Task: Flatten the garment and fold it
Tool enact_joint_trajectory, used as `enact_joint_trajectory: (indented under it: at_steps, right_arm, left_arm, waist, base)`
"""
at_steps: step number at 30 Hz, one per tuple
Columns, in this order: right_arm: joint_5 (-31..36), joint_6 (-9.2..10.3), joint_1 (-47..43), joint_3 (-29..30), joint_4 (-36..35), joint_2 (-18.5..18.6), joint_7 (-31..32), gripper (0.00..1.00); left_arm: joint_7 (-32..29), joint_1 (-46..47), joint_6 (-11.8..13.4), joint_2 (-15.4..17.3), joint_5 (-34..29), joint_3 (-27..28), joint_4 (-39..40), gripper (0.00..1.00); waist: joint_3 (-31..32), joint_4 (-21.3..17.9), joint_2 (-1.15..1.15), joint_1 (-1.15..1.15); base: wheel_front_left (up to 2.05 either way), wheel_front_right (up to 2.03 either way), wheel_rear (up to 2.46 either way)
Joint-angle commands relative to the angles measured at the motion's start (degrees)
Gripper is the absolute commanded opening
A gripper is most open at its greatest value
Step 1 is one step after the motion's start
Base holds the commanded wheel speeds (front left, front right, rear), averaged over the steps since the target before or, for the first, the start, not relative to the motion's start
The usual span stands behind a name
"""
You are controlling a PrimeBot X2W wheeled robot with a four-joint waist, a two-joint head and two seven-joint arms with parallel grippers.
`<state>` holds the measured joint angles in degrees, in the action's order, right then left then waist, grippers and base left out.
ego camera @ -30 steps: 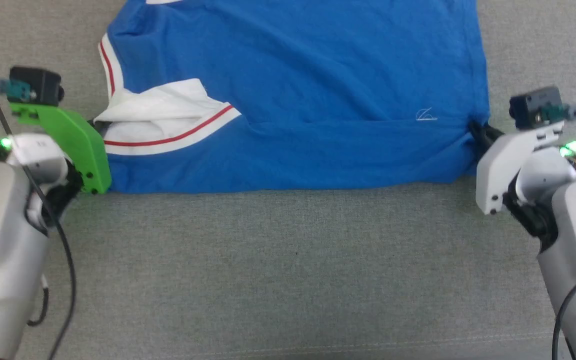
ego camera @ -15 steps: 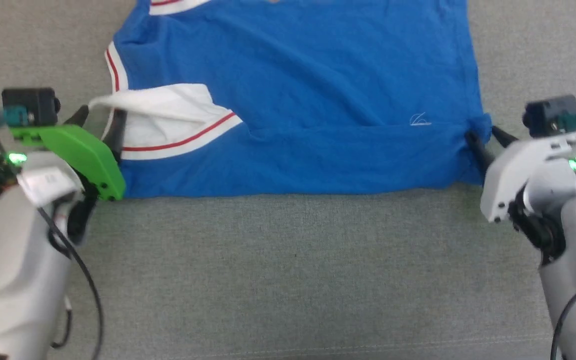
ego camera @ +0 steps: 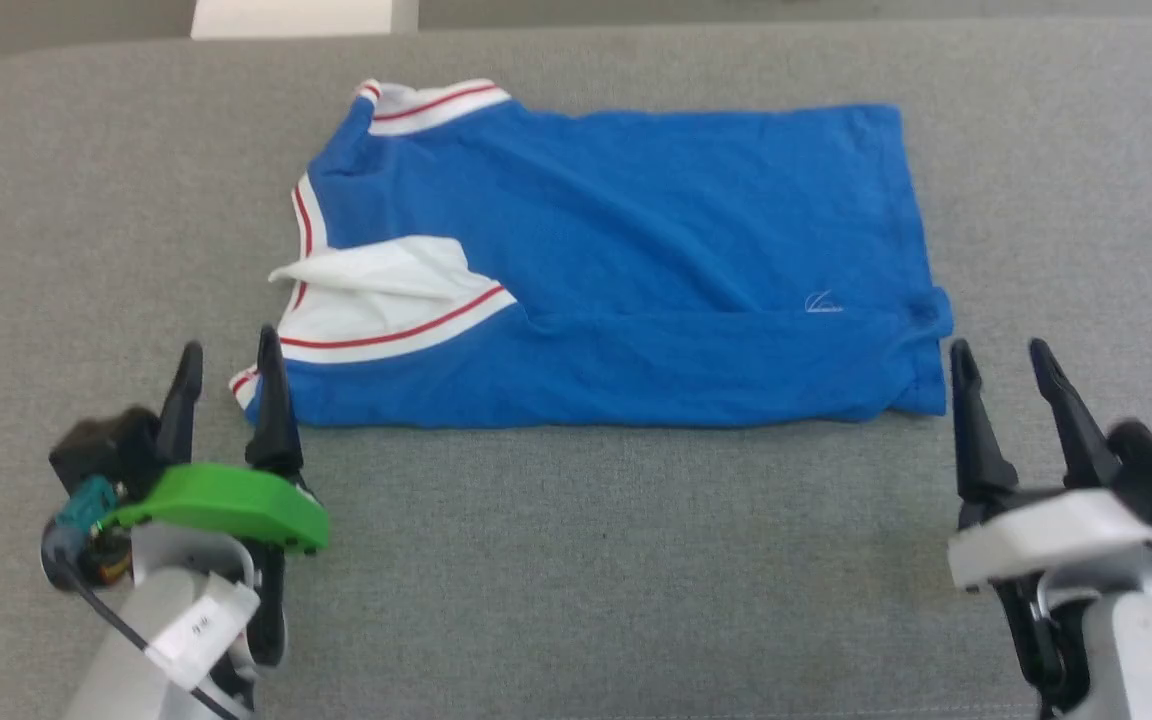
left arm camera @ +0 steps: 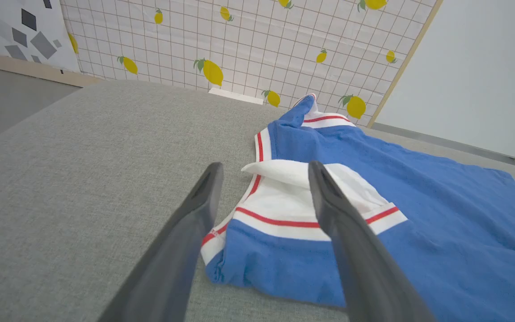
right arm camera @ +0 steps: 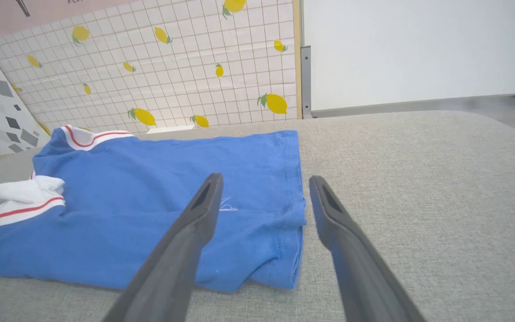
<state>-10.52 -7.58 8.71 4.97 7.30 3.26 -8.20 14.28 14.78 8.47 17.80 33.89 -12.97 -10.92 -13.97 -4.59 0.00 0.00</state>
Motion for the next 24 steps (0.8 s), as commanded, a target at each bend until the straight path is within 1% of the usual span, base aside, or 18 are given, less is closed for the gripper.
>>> enact_joint_trajectory:
  at_steps: [1,5,6,8,12,17,24]
  right_arm:
    - [0.2,0.09,-1.3,0.5,-0.6,-0.2,-2.0,1.00]
    - [-1.0,0.09,-4.1,0.2,-1.7,-0.3,-5.3,1.00]
    - [-1.2,0.09,-4.5,-0.1,-1.9,-0.3,-5.7,1.00]
    - [-1.2,0.09,-5.3,-0.8,-2.1,-0.4,-6.2,1.00]
    - [-0.9,0.09,-5.6,-1.9,-2.5,-0.4,-6.6,1.00]
    - [-1.0,0.09,-5.1,-3.3,-2.9,-0.4,-6.7,1.00]
    - [-0.7,0.09,-4.4,-4.7,-3.2,-0.4,-6.8,1.00]
  left_arm:
    - [0.4,-1.4,0.5,-0.5,-0.1,0.5,0.1,1.00]
    - [0.0,-3.1,1.7,-0.9,-0.7,0.2,-1.6,1.00]
    - [-0.7,-3.1,2.0,-1.0,-0.5,0.1,-2.2,1.00]
    - [-2.6,-2.8,3.3,-0.9,-0.3,0.3,-3.7,1.00]
    - [-7.8,-0.9,5.8,-0.9,0.5,0.4,-6.7,1.00]
    - [-13.8,2.5,7.7,-0.4,1.7,0.7,-10.0,1.00]
    - [-25.6,5.6,10.6,1.1,3.9,0.6,-14.6,1.00]
  waist:
    - [2.4,0.0,0.00,0.00]
    - [3.3,-0.7,0.00,0.00]
    - [3.3,-0.9,0.00,0.00]
    - [3.4,-1.5,0.00,0.00]
    - [2.9,-2.4,0.00,0.00]
    - [1.9,-3.7,0.00,0.00]
    - [0.7,-5.7,0.00,0.00]
  base:
    - [0.00,0.00,0.00]
    - [0.00,0.00,0.00]
    - [0.00,0.00,0.00]
    - [0.00,0.00,0.00]
    - [0.00,0.00,0.00]
    - [0.00,0.00,0.00]
    - [0.00,0.00,0.00]
